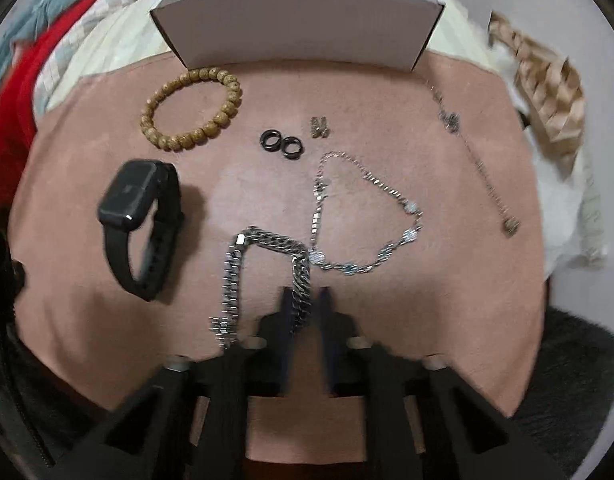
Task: Organize jewelry
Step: 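Grasp the thick silver chain bracelet with the right gripper while the left gripper grasps the black smartwatch, then carry the chain bracelet and smartwatch into the white box and release both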
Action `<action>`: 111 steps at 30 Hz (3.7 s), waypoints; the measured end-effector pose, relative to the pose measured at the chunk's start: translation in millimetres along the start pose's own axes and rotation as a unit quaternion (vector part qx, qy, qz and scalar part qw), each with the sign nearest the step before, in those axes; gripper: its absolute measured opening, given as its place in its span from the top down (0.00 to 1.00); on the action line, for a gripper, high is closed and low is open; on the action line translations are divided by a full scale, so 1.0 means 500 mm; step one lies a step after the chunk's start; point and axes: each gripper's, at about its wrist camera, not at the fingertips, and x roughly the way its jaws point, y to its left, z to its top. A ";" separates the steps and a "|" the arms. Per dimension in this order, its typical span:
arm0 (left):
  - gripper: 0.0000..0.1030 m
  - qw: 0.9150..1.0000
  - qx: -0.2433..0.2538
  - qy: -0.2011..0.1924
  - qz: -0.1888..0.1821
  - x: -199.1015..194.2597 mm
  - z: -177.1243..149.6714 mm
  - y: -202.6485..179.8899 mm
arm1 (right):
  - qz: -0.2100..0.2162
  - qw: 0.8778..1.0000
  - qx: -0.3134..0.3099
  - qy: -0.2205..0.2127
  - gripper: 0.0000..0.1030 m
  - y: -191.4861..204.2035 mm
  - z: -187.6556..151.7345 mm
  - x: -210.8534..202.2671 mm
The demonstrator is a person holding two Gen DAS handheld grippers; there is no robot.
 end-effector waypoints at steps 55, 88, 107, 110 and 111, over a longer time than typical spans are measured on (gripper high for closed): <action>0.71 0.973 0.049 -0.105 -0.200 -0.197 0.163 -0.129 | 0.118 0.982 0.040 -0.139 0.93 -0.203 0.127 -0.353; 0.24 0.968 -0.002 -0.009 -0.251 -0.037 0.480 -0.174 | 0.126 0.988 0.053 -0.071 0.62 -0.222 0.461 -0.162; 0.01 0.988 0.003 -0.089 -0.124 -0.066 0.336 -0.103 | -0.032 0.994 0.011 -0.103 0.01 -0.171 0.341 -0.170; 0.01 0.988 -0.001 -0.100 -0.122 -0.082 0.328 -0.095 | -0.028 0.993 0.015 -0.112 0.01 -0.169 0.329 -0.187; 0.01 0.987 -0.002 -0.106 -0.124 -0.091 0.324 -0.090 | -0.027 0.993 0.017 -0.115 0.01 -0.170 0.326 -0.194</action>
